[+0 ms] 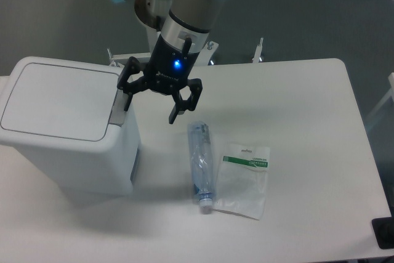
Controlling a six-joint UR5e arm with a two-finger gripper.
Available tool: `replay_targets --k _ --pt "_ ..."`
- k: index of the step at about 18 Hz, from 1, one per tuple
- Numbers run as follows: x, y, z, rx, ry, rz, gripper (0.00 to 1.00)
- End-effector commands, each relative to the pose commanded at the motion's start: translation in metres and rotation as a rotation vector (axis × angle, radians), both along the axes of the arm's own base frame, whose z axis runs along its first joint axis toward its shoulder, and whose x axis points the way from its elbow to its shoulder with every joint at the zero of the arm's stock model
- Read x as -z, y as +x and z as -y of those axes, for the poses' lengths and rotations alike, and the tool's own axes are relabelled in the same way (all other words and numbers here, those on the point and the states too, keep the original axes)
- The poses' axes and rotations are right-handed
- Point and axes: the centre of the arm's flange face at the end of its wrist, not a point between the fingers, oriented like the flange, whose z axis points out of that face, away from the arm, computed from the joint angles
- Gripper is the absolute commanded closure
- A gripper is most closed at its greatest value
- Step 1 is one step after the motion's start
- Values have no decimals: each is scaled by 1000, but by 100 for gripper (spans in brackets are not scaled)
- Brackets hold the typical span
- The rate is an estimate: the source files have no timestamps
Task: Open the trash can
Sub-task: 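Hold the gripper beside the can as the lid flips open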
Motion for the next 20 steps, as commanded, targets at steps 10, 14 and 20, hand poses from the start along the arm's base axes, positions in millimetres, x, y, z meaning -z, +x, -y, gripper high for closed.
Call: replay_targets --k 10,14,20 --pt "2 -1 0 -1 -3 4 0" --pt "1 0 0 -1 -1 2 0" --pt "-28 2 3 -4 36 -38 0"
